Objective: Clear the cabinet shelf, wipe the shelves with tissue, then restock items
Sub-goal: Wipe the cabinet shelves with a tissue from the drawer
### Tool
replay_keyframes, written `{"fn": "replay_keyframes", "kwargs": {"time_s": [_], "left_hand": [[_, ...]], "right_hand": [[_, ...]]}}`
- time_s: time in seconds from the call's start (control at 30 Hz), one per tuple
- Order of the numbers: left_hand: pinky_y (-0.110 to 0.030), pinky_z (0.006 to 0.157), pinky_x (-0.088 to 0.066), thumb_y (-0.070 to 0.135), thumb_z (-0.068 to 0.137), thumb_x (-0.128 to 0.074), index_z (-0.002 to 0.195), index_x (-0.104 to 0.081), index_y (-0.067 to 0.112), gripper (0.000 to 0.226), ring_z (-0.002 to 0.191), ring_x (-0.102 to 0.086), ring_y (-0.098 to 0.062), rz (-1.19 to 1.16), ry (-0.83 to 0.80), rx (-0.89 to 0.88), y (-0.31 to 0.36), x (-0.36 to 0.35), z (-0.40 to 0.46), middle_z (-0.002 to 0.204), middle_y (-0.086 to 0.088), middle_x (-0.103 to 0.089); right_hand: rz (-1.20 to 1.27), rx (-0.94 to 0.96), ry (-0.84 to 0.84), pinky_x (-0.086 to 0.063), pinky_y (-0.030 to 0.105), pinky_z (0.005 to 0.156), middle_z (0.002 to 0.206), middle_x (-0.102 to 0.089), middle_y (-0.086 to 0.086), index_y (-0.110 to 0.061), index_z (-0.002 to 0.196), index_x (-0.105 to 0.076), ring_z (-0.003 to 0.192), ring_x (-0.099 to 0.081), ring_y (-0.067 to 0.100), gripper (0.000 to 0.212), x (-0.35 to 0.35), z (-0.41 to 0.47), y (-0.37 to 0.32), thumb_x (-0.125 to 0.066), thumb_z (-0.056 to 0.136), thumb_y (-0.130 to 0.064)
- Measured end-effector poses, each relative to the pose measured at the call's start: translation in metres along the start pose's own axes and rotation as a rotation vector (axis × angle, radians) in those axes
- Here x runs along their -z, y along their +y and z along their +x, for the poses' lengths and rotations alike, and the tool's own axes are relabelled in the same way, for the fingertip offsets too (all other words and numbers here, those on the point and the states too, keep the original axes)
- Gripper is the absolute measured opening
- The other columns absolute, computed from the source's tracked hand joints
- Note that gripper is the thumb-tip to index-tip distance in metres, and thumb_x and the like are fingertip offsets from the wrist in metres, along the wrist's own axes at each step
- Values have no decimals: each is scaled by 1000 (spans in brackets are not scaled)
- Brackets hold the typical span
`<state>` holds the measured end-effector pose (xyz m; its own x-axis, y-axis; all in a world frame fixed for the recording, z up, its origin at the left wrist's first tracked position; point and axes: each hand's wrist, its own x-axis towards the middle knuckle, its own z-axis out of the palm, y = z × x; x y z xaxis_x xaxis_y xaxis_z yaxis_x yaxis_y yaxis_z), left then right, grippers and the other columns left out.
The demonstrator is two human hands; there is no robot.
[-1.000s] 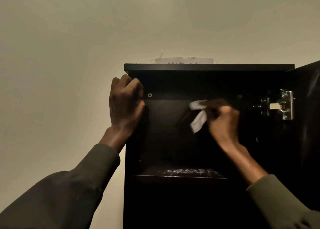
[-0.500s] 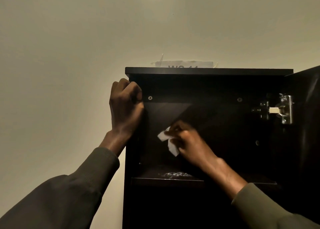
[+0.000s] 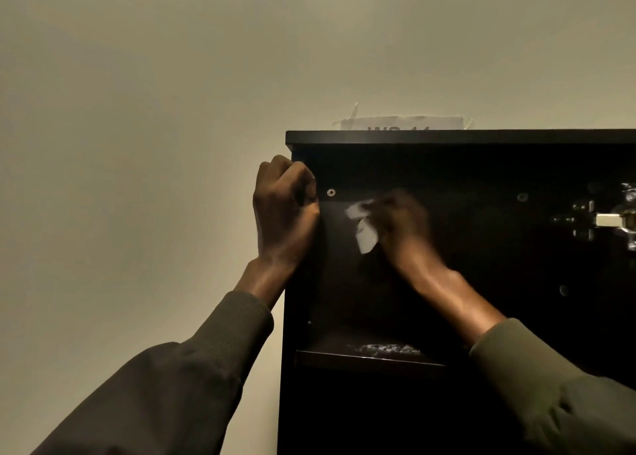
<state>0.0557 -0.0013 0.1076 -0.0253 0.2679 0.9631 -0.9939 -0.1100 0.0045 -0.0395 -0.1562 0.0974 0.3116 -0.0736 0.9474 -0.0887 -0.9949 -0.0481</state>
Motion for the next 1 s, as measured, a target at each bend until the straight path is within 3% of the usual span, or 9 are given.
{"fn": "replay_keyframes", "kwargs": {"time_s": [0.13, 0.23, 0.33, 0.4, 0.53, 0.67, 0.77, 0.9, 1.0], "left_hand": [[-32, 55, -39, -17, 67, -64, 68, -56, 6, 25, 73, -47, -19, -6, -2, 6, -3, 0, -1, 75, -8, -54], [-40, 57, -44, -15, 69, -65, 69, -56, 6, 23, 73, -49, -22, -2, 3, 8, -5, -1, -1, 76, -8, -55], [-42, 57, -45, -14, 70, -65, 69, -57, 6, 21, 73, -50, -23, 2, 9, -1, -5, -2, 0, 76, -9, -56], [-41, 57, -43, -14, 70, -63, 69, -57, 6, 21, 73, -49, -23, 1, 15, -11, -6, -3, 0, 75, -9, -55], [-38, 57, -42, -14, 70, -62, 69, -57, 7, 21, 74, -48, -21, -5, 27, -15, -8, -4, -1, 76, -8, -54], [-33, 57, -38, -15, 68, -61, 67, -56, 8, 23, 74, -45, -19, -18, 35, -17, -6, -4, -2, 74, -6, -53], [-32, 58, -39, -15, 67, -61, 68, -57, 10, 25, 75, -45, -17, -30, 34, -15, -9, -5, -1, 76, -5, -53], [-36, 58, -42, -16, 66, -62, 68, -58, 10, 27, 77, -47, -17, -35, 27, -10, -10, -5, -3, 77, -7, -56], [-37, 58, -45, -18, 66, -62, 69, -59, 9, 27, 77, -47, -15, -45, 25, -16, -10, -5, -2, 77, -7, -57]], "right_hand": [[-57, 290, -440, -34, 13, 75, 98, -67, 15, -1, 100, -71, 94, -60, 24, 19, -29, -33, -17, -54, 90, -2], [-60, 407, -614, -48, 20, 63, 95, -68, 1, -16, 102, -69, 82, -66, 15, 17, -52, -55, -18, -60, 89, -20], [-211, 545, -705, -49, 23, 69, 101, -65, -1, -18, 104, -68, 92, -65, 13, 17, -55, -55, -28, -63, 88, -20], [-127, 500, -775, -45, 19, 59, 83, -69, 1, -12, 91, -73, 77, -66, 12, 10, -40, -40, -38, -69, 82, -10], [-7, 301, -512, -58, 33, 60, 78, -70, 0, -14, 84, -72, 69, -68, 11, 6, -32, -18, -37, -71, 80, -10], [-97, 267, -608, -40, 19, 48, 71, -57, 0, -5, 84, -68, 62, -55, 10, 6, -40, -40, -44, -66, 86, -9], [-50, 309, -705, -50, 20, 57, 79, -69, 8, -3, 89, -72, 74, -67, 13, 7, -39, -54, -44, -70, 84, -7], [-2, 186, -754, -46, 21, 82, 113, -64, 5, -9, 113, -66, 106, -59, 15, 28, -27, -61, -42, -67, 85, -8], [217, 147, -853, -54, 22, 85, 99, -74, -9, -21, 101, -76, 95, -66, -2, 27, -12, -57, -45, -70, 81, -3]]}}
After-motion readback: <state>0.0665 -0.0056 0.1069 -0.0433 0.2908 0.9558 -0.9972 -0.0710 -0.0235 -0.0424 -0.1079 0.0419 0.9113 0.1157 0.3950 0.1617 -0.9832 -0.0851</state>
